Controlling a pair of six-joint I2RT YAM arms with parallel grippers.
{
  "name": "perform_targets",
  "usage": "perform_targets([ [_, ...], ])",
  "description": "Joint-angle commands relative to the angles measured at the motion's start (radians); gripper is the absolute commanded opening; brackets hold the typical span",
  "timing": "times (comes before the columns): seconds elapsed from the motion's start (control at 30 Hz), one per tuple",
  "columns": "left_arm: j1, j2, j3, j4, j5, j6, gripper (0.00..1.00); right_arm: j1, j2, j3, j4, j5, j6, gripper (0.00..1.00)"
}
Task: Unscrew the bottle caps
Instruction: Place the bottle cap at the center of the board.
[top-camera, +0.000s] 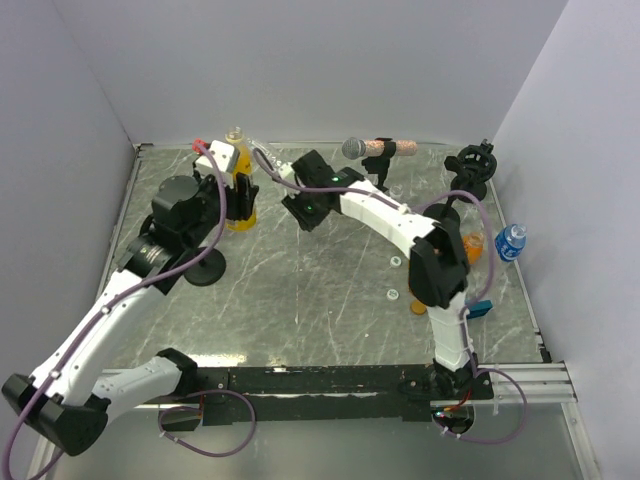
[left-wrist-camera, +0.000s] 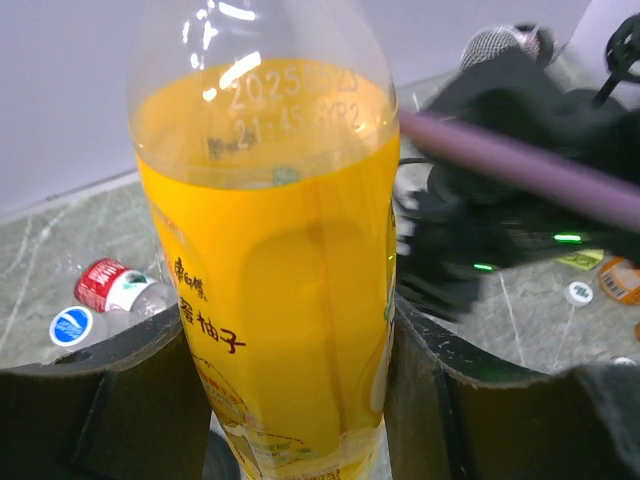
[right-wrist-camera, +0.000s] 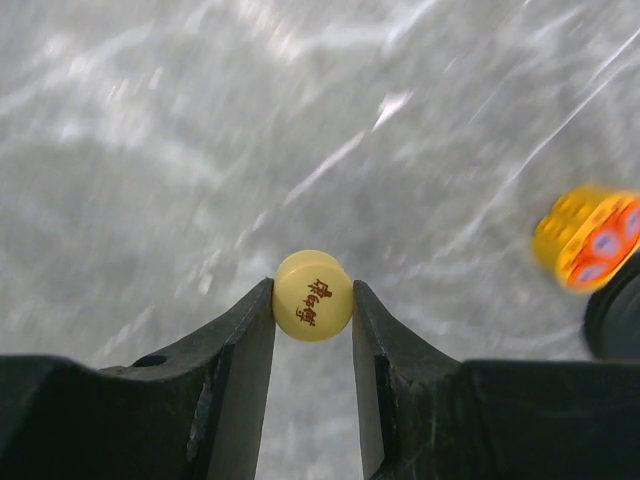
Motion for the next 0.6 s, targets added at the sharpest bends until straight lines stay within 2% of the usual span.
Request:
perform_targets([
  [0.0,0.003,-0.084,0.066,0.063,-0.013,0.024,0.04,0.001,0.117,0.178,0.026,0.156,0.048,0.23],
  [0.4,0.003,-0.194,0.018,0.014,0.017,0.024,0.05,-0.034,0.397,0.512,0.094,0.315,0.04,0.29],
  [0.57,0.003,-0.213,0.015,-0.001,0.043,0.022,0.05,-0.051,0.46,0.546,0.129,0.332,0.026,0.35],
])
